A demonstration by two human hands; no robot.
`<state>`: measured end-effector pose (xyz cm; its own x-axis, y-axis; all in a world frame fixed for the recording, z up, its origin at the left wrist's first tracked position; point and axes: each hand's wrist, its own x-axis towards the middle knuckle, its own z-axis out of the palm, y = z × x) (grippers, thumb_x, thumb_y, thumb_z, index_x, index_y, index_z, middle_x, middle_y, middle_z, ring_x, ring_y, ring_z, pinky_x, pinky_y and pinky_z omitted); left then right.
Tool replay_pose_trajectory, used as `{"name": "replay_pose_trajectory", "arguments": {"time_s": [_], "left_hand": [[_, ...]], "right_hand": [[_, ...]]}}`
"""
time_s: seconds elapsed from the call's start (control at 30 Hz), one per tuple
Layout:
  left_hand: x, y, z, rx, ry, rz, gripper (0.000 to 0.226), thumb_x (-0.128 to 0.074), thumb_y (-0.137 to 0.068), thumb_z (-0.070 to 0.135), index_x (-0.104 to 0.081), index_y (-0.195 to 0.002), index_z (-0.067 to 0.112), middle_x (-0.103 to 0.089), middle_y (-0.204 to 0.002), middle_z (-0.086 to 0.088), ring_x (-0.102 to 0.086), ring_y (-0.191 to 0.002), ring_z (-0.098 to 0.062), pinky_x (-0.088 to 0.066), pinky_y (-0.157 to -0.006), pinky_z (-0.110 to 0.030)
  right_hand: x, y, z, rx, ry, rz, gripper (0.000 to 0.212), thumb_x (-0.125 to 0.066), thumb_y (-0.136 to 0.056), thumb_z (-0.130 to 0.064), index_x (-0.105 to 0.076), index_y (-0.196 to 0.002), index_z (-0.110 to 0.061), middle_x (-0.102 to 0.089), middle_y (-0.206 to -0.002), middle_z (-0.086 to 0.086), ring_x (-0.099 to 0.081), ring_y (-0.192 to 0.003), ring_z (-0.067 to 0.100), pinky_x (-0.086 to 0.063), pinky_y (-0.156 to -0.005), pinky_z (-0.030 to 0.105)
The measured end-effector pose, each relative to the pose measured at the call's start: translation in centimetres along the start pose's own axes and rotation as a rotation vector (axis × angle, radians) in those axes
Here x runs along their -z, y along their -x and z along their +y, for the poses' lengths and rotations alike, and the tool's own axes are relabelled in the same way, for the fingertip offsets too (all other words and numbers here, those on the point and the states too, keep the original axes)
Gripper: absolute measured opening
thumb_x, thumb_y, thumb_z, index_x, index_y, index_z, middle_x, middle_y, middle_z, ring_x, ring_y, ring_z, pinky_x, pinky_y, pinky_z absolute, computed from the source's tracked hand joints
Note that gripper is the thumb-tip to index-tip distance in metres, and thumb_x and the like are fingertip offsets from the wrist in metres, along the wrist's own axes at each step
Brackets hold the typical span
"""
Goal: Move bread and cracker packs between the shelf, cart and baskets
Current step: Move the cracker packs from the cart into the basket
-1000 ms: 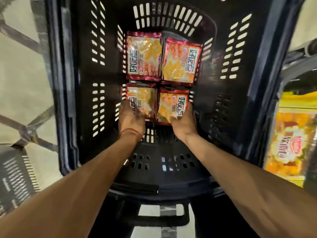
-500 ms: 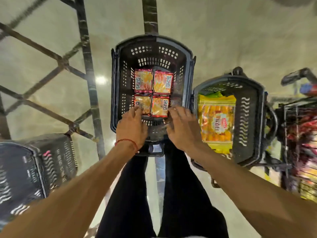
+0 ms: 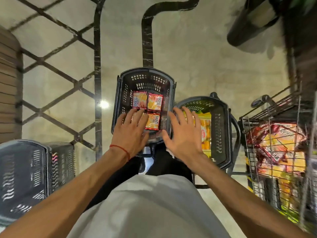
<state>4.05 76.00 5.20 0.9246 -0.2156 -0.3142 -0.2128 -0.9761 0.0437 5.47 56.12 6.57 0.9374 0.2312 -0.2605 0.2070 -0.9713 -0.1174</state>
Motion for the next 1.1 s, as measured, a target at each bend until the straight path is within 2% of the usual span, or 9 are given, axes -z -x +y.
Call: {"name": "replay_pose_trajectory", "arguments": {"time_s": [0.2,0.3,0.53,0.63,0.87,1.1], "left_hand": [[1.7,2.3,0.6,-0.186,-0.047,0.086,0.064,-0.038,-0.101,0.057,-0.043,-0.152,0.020,-0.043,-0.157,-0.009,-0.032,-0.148,-0.033,-0.029,-0.119,-0.056],[2.1,3.9,0.7,-0.304,-0.058,0.111,0.064,-0.032,-0.099,0.057,-0.045,-0.150,0.021,-0.045,-0.155,-0.009,-0.035,-0.146,-0.035,-0.031,-0.117,-0.058],[3.4,7.7,3.7,-0.584,-0.096,0.115,0.065,-0.033,-0.098,0.057,-0.046,-0.149,0.019,-0.047,-0.153,-0.010,-0.037,-0.144,-0.033,-0.031,-0.115,-0.054],[3.4,8.9,6.4,-0.701,-0.123,0.125,0.064,-0.031,-0.101,0.057,-0.045,-0.150,0.018,-0.048,-0.152,-0.010,-0.039,-0.143,-0.032,-0.032,-0.114,-0.053],[4.2,11.9,14.6,-0.875,-0.189,0.138,0.066,-0.046,-0.096,0.061,-0.047,-0.149,0.023,-0.049,-0.153,-0.008,-0.041,-0.143,-0.032,-0.035,-0.114,-0.052],[3.7,16.3,26.6,-1.004,-0.191,0.144,0.063,-0.043,-0.095,0.057,-0.048,-0.147,0.022,-0.049,-0.151,-0.007,-0.040,-0.143,-0.033,-0.038,-0.112,-0.055]], "right_hand": [[1.5,5.9,-0.7,-0.109,0.057,0.113,0.069,-0.044,-0.095,-0.060,-0.051,-0.151,-0.022,-0.048,-0.158,0.006,-0.032,-0.152,0.031,-0.016,-0.126,0.054],[1.2,9.7,-1.7,-0.214,0.032,0.146,0.068,-0.045,-0.096,-0.059,-0.049,-0.153,-0.022,-0.044,-0.161,0.004,-0.028,-0.155,0.030,-0.018,-0.126,0.054],[0.9,19.7,-3.5,-0.464,0.005,0.291,0.068,-0.053,-0.095,-0.056,-0.048,-0.153,-0.022,-0.046,-0.159,0.005,-0.034,-0.151,0.029,-0.022,-0.125,0.051],[0.5,23.7,-3.2,-0.565,-0.026,0.339,0.067,-0.053,-0.093,-0.054,-0.050,-0.151,-0.022,-0.047,-0.158,0.004,-0.035,-0.151,0.030,-0.022,-0.125,0.051],[-1.3,33.0,-0.3,-0.772,-0.002,0.380,0.066,-0.057,-0.096,-0.055,-0.051,-0.151,-0.021,-0.046,-0.160,0.005,-0.033,-0.152,0.030,-0.021,-0.125,0.050],[-2.7,43.8,6.3,-0.909,0.000,0.427,0.064,-0.051,-0.096,-0.055,-0.051,-0.150,-0.021,-0.046,-0.158,0.005,-0.032,-0.151,0.031,-0.020,-0.125,0.051]]}}
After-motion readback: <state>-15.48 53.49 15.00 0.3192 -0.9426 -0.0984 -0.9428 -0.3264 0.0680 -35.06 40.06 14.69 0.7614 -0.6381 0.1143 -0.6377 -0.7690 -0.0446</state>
